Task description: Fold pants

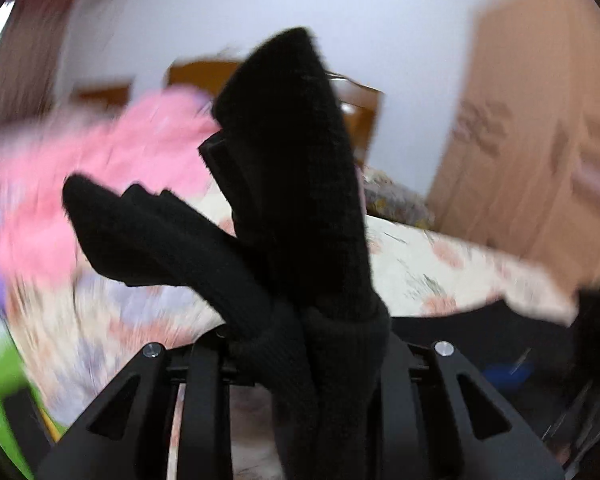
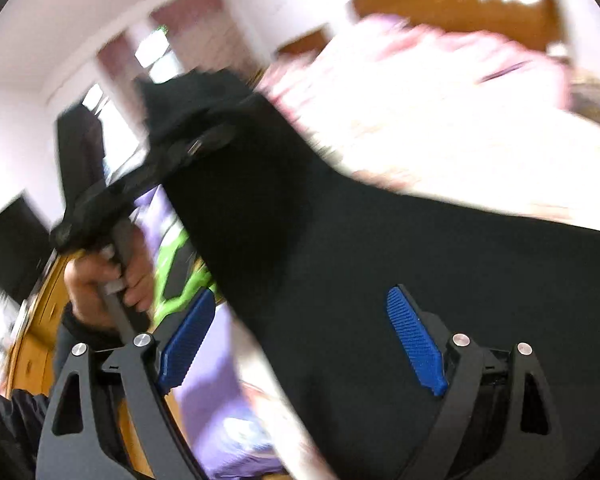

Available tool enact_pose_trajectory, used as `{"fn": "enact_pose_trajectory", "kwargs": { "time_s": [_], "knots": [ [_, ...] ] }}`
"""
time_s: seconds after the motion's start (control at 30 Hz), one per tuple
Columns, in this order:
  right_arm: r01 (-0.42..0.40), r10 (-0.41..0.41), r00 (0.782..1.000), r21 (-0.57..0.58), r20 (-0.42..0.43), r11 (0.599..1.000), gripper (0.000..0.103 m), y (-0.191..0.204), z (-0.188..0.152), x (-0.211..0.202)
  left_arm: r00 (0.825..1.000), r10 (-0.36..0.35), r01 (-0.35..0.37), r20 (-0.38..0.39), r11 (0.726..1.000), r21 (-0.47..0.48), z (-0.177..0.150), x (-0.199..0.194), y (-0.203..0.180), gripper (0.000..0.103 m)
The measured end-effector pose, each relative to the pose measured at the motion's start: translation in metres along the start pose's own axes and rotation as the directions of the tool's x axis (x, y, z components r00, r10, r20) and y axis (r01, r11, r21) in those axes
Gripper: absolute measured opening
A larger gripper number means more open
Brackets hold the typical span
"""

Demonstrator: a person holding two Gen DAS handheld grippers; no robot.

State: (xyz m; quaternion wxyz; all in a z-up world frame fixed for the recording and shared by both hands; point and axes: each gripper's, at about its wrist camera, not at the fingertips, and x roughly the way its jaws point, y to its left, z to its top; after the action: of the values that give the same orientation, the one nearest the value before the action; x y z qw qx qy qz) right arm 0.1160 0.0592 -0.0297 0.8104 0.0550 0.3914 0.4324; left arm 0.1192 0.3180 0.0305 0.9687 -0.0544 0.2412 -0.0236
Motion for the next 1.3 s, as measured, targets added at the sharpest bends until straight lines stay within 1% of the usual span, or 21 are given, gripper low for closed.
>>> {"fn": "enact_pose_trajectory", "kwargs": {
  "time_s": [0.07,0.13,0.27,0.3,0.37,0.43,0.47,0.5,0.53,0.6,0.63,0.73,0.77,0.8,0.83,0.87,0.97,1.03,1.13,1.2,1.3],
  "knots": [
    [0.076,-0.085,0.991,0.088,0.104,0.993,0.086,-0.036,-0.011,-0.056,1.000,0.004,-0.004,0.002,0.989,0.149,0.004,-0.001,-0.049,0.024],
    [0.119,-0.158,0.966,0.196,0.202,0.973,0.086,-0.071,-0.025,-0.110,1.000,0.003,-0.001,-0.004,0.952,0.308,0.000,0.001,-0.106,0.024],
    [0.155,-0.274,0.906,0.350,0.323,0.924,0.086,-0.117,-0.059,-0.189,0.999,-0.009,0.034,-0.047,0.811,0.583,-0.037,0.011,-0.215,0.024],
    [0.159,-0.291,0.895,0.368,0.337,0.916,0.086,-0.123,-0.066,-0.201,0.997,-0.008,0.058,-0.079,0.753,0.655,-0.057,0.020,-0.247,0.024],
    [0.164,-0.317,0.880,0.402,0.353,0.901,0.086,-0.136,-0.083,-0.219,0.992,0.007,0.092,-0.129,0.664,0.742,-0.089,0.034,-0.283,0.024],
    [0.160,-0.321,0.883,0.422,0.343,0.892,0.086,-0.145,-0.100,-0.227,0.979,0.055,0.141,-0.196,0.511,0.848,-0.135,0.053,-0.316,0.028],
    [0.161,-0.321,0.887,0.429,0.332,0.889,0.086,-0.149,-0.107,-0.227,0.979,0.094,0.123,-0.183,0.443,0.888,-0.154,0.058,-0.323,0.027],
    [0.161,-0.320,0.892,0.436,0.319,0.885,0.086,-0.151,-0.113,-0.225,0.992,0.097,0.042,-0.086,0.391,0.919,-0.166,0.053,-0.325,0.027],
    [0.151,-0.310,0.900,0.448,0.306,0.881,0.086,-0.155,-0.118,-0.222,0.992,0.087,0.051,-0.095,0.409,0.911,-0.165,0.051,-0.321,0.032],
    [0.111,-0.269,0.922,0.475,0.277,0.873,0.086,-0.169,-0.120,-0.213,0.986,0.054,0.112,-0.156,0.474,0.873,-0.152,0.049,-0.308,0.052],
    [0.085,-0.240,0.935,0.494,0.260,0.865,0.086,-0.172,-0.123,-0.204,0.987,0.033,0.119,-0.154,0.488,0.865,-0.148,0.045,-0.301,0.067],
    [0.011,-0.145,0.964,0.508,0.224,0.861,0.086,-0.172,-0.129,-0.181,0.982,-0.100,0.187,-0.158,0.517,0.835,-0.136,0.004,-0.290,0.083],
    [-0.004,-0.113,0.972,0.499,0.206,0.867,0.086,-0.168,-0.129,-0.175,0.978,-0.149,0.204,-0.145,0.550,0.810,-0.131,-0.012,-0.276,0.091],
    [-0.011,-0.088,0.979,0.482,0.182,0.876,0.086,-0.162,-0.128,-0.168,0.978,-0.169,0.199,-0.123,0.580,0.790,-0.128,-0.024,-0.270,0.093],
    [-0.011,-0.066,0.987,0.466,0.147,0.885,0.086,-0.156,-0.127,-0.160,0.980,-0.177,0.187,-0.095,0.625,0.758,-0.125,-0.034,-0.264,0.095],
    [0.000,-0.053,0.993,0.455,0.103,0.890,0.086,-0.149,-0.126,-0.151,0.982,-0.170,0.174,-0.080,0.663,0.728,-0.121,-0.038,-0.252,0.096],
    [0.040,-0.060,0.998,0.410,0.037,0.911,0.088,-0.127,-0.123,-0.139,0.996,-0.076,0.092,-0.052,0.831,0.548,-0.106,-0.035,-0.192,0.097],
    [0.020,-0.030,0.999,0.404,0.020,0.915,0.088,-0.119,-0.120,-0.131,0.996,-0.045,0.075,-0.076,0.889,0.453,-0.103,-0.025,-0.159,0.097],
    [0.107,-0.085,0.994,0.376,-0.075,0.920,0.088,-0.112,-0.111,-0.111,0.994,-0.023,0.063,-0.107,0.922,0.382,-0.104,-0.014,-0.123,0.097],
    [0.149,-0.119,0.987,0.354,-0.106,0.923,0.089,-0.111,-0.103,-0.101,0.993,-0.011,0.055,-0.121,0.926,0.373,-0.102,-0.008,-0.109,0.097],
    [0.148,-0.105,0.985,0.366,-0.135,0.919,0.089,-0.114,-0.090,-0.091,0.987,-0.041,0.095,-0.154,0.927,0.364,-0.117,-0.003,-0.105,0.097]
  ]
}}
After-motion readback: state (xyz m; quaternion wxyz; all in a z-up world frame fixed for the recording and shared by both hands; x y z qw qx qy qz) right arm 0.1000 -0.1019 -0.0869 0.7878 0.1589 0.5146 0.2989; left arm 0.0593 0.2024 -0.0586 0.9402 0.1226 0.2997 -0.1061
